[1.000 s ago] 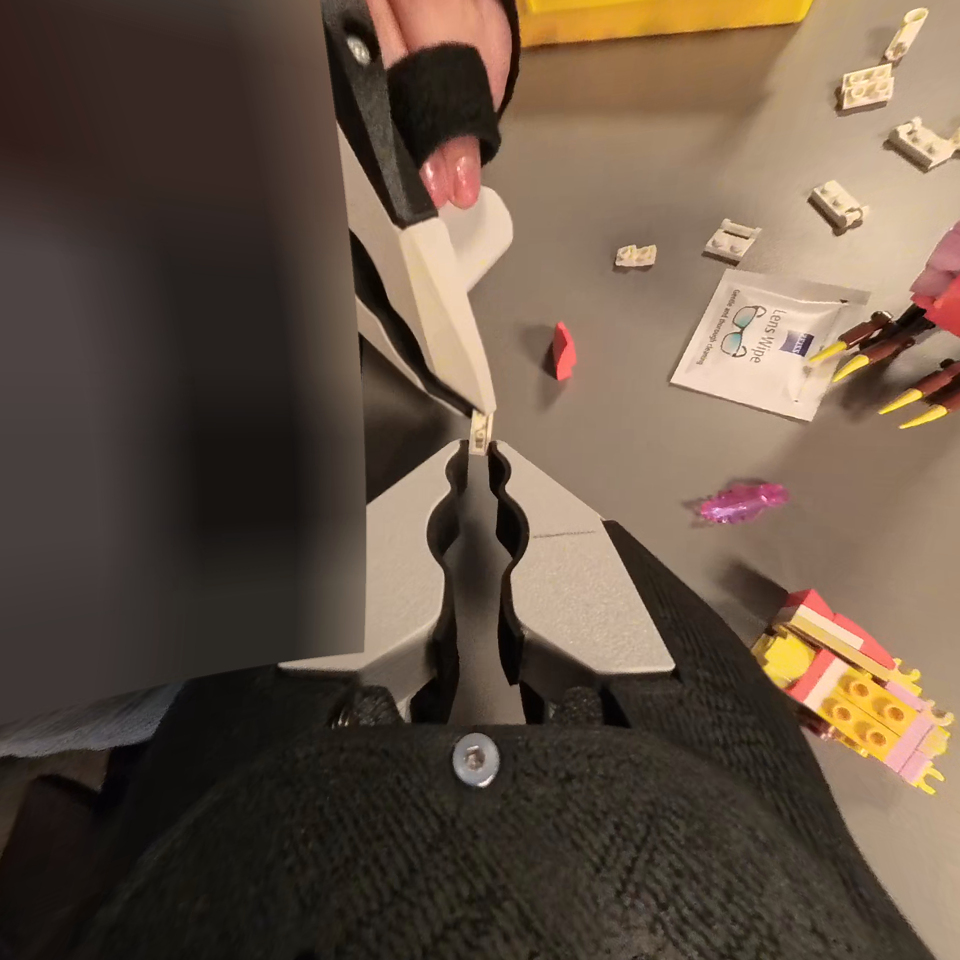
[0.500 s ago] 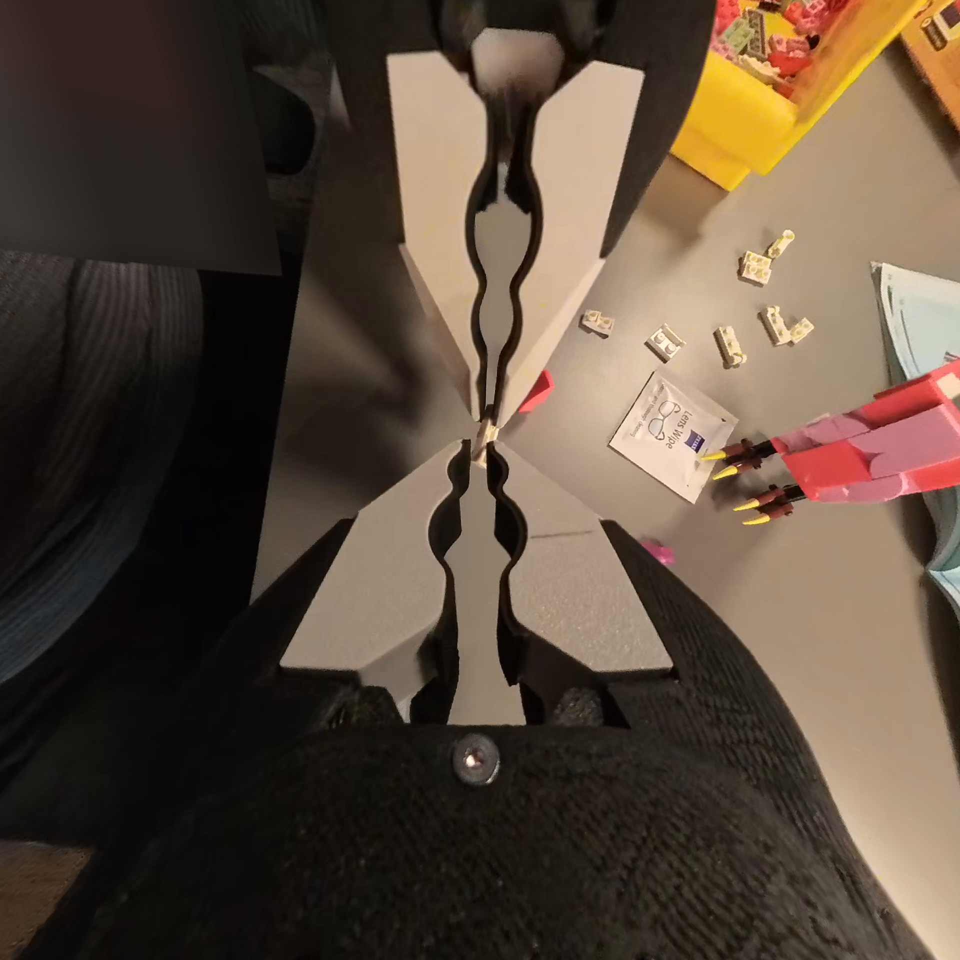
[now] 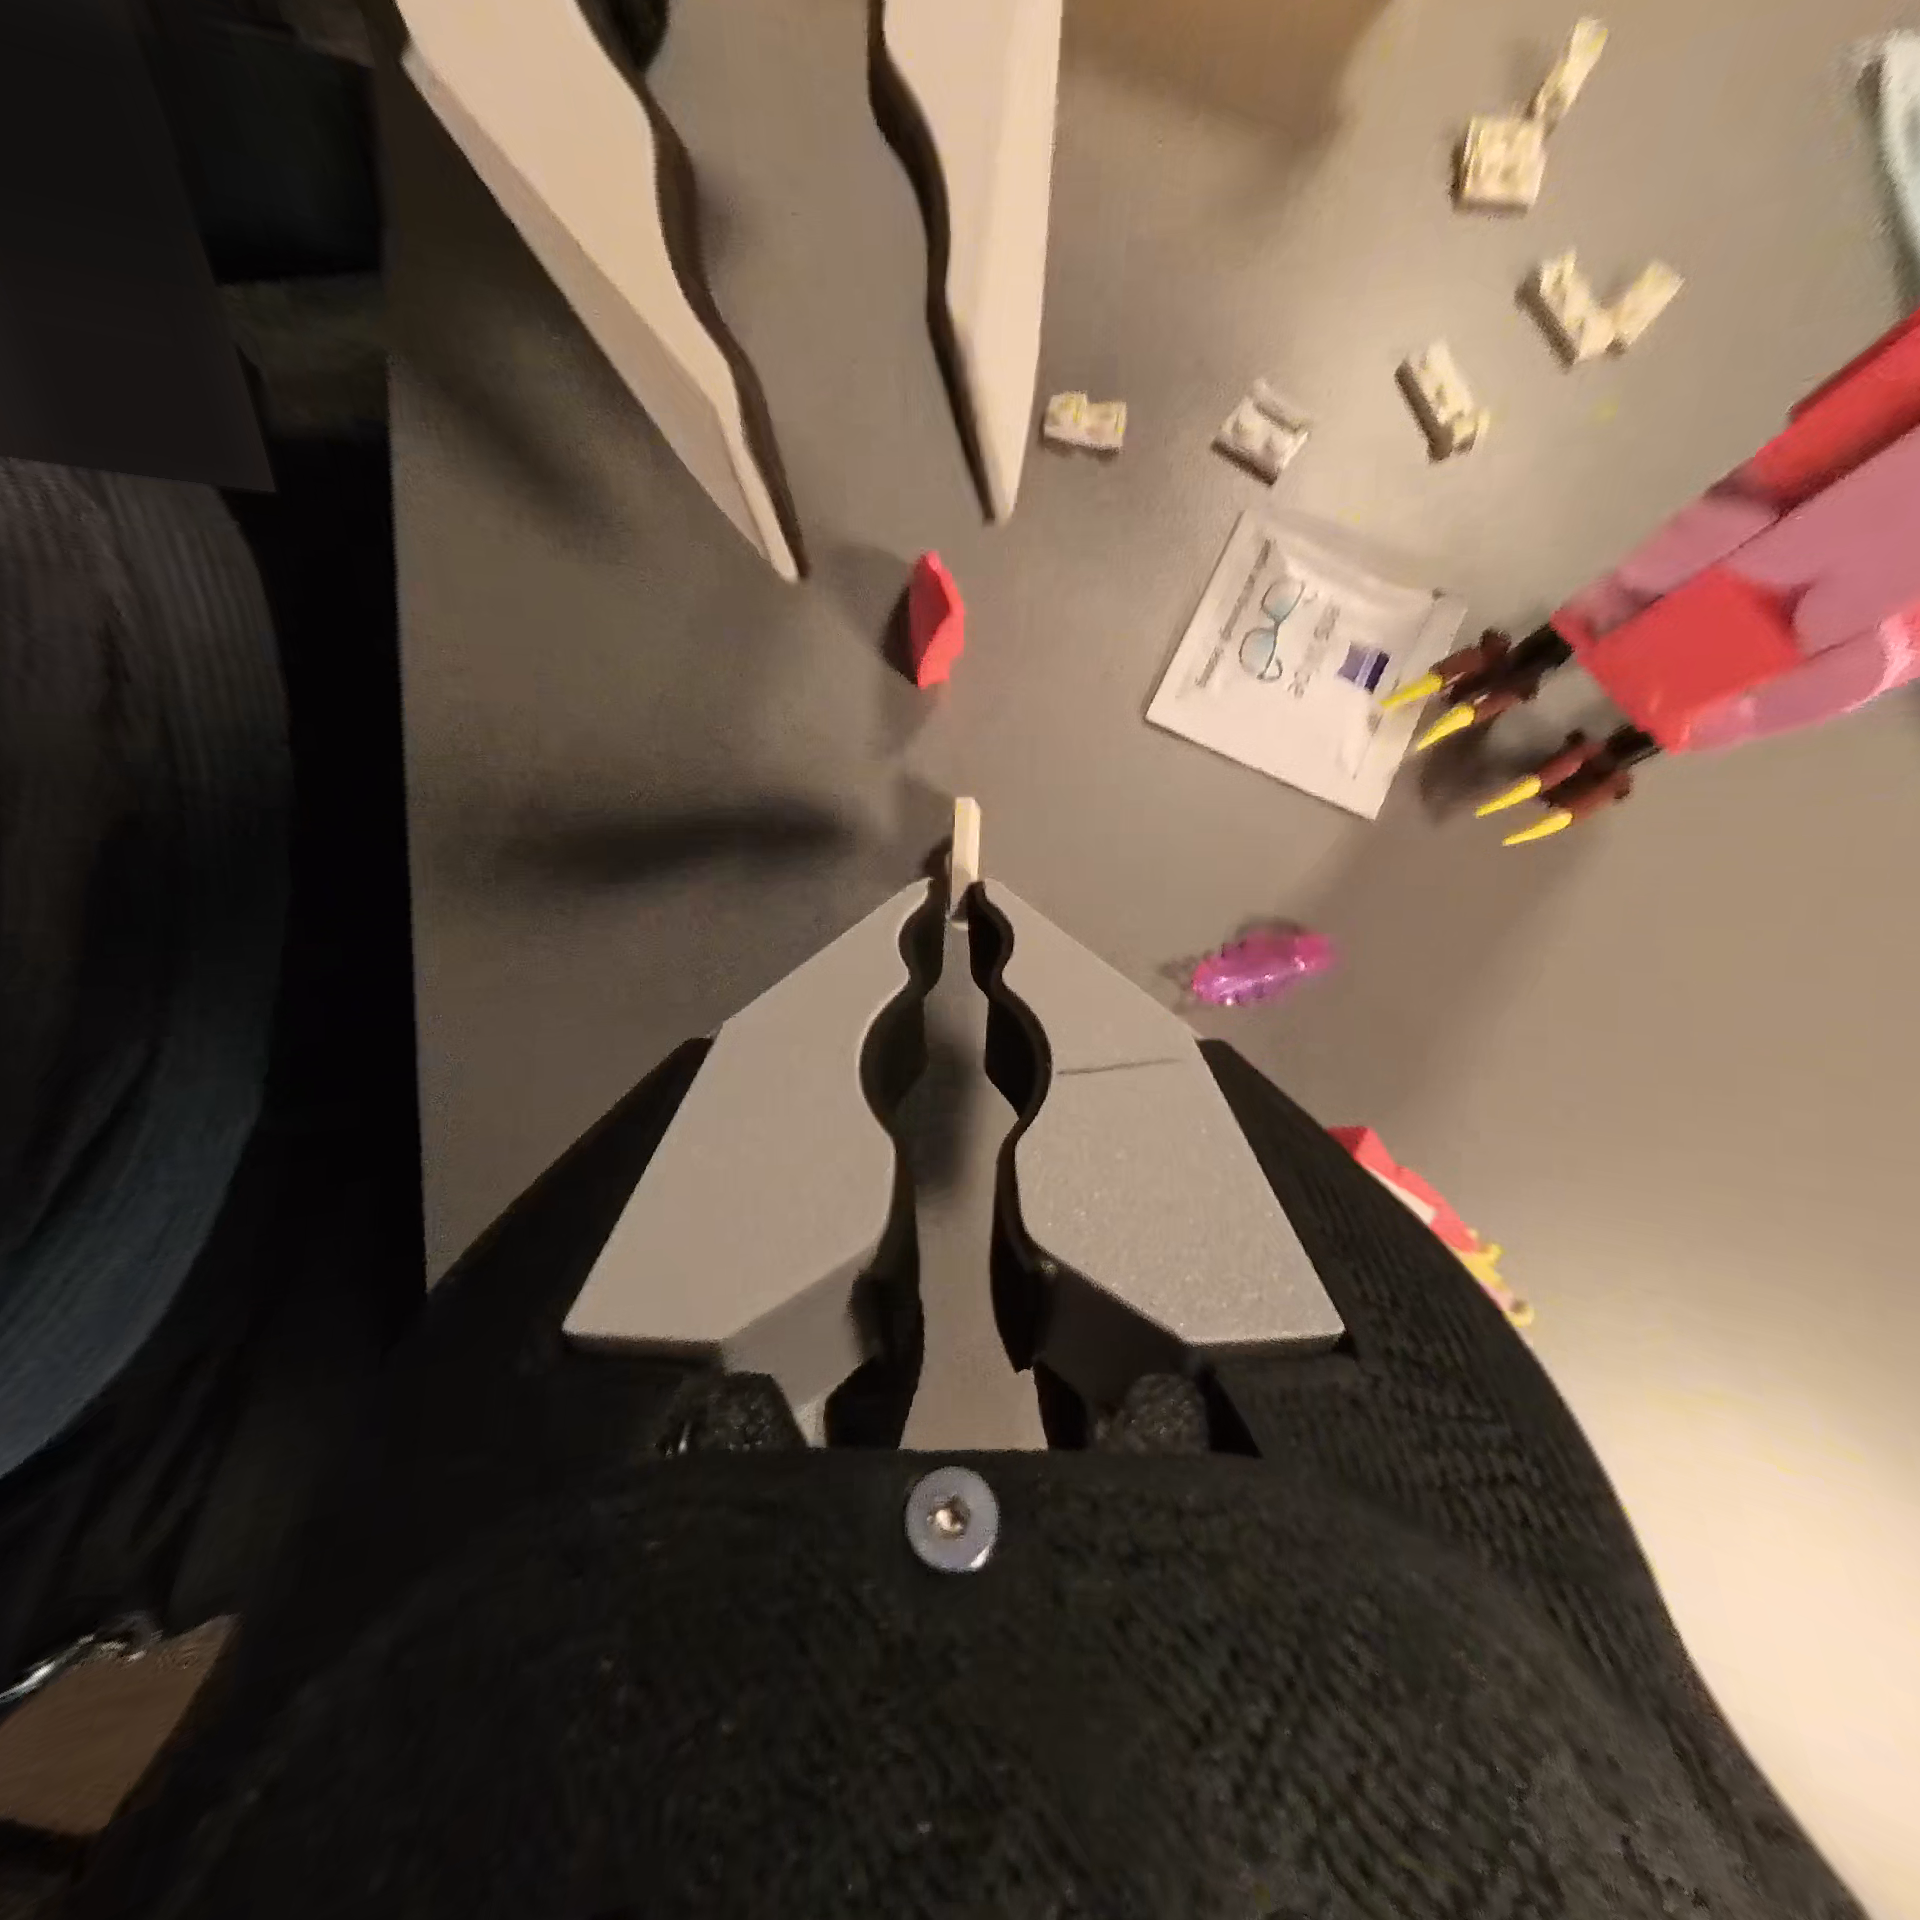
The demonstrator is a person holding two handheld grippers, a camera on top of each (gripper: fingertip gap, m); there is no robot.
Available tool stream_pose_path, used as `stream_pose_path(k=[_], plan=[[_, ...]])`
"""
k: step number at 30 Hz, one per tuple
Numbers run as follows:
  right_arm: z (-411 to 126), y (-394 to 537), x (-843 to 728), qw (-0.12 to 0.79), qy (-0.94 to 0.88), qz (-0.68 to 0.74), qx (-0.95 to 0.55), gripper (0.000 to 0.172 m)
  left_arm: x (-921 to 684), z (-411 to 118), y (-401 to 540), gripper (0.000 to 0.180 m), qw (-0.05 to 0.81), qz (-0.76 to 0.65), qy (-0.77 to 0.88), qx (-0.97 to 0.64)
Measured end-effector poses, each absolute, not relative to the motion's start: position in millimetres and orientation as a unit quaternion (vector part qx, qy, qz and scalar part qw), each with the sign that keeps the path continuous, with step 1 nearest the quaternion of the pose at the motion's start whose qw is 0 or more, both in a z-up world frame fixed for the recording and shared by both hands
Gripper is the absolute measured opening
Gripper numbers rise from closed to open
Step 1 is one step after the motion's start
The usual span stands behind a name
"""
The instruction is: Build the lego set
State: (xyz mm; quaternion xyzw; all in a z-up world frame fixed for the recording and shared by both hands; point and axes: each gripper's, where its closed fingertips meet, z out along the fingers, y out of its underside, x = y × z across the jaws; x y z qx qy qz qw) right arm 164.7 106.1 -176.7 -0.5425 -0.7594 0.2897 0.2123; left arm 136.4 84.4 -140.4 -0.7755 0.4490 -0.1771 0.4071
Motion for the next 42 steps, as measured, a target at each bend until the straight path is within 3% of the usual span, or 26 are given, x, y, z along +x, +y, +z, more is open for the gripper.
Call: stream_pose_path(k=[4,12,20,29,32,42], plan=[[-181,105,163,0.176,-0.748,0.307,-0.562,0.003,123,-158,83,0.035,0.359,-0.187,0.429,-0.807],[-182,105,158,0.166,-0.742,0.321,-0.564,0.004,122,-180,83,0.029,0.329,-0.182,0.440,-0.816],[-182,107,157,0.178,-0.740,0.322,-0.564,0.007,124,-182,83,0.022,0.332,-0.171,0.442,-0.816],[-181,101,159,0.199,-0.746,0.327,-0.545,0.033,128,-174,84,0.019,0.353,-0.163,0.446,-0.806],[-181,98,159,0.209,-0.746,0.333,-0.537,0.037,130,-171,84,0.006,0.354,-0.164,0.457,-0.800],[-177,92,152,0.259,-0.753,0.342,-0.500,0.039,149,-158,78,0.003,0.412,-0.078,0.633,-0.651]])
